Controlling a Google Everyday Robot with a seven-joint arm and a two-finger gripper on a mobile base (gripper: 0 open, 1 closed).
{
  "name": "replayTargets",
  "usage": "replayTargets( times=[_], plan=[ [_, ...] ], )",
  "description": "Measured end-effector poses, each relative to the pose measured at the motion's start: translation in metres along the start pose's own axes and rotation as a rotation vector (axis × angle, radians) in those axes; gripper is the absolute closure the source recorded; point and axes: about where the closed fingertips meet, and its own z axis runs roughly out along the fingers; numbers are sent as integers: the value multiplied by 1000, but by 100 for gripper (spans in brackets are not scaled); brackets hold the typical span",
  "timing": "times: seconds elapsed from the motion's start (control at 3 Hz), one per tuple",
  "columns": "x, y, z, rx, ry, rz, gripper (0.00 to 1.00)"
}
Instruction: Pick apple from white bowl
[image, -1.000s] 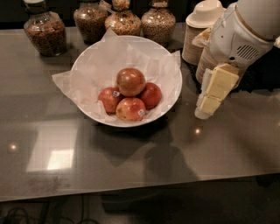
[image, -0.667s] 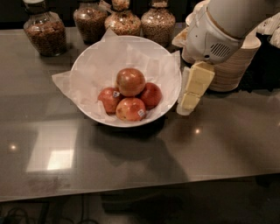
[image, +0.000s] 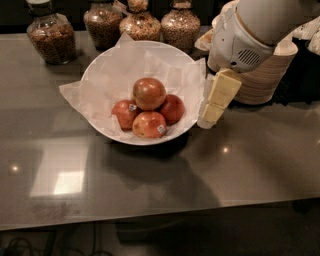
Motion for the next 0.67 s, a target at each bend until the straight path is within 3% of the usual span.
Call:
replayTargets(
  times=[0.67],
  plan=[
    [-40, -19, 21, 5, -196, -48, 6]
  ],
)
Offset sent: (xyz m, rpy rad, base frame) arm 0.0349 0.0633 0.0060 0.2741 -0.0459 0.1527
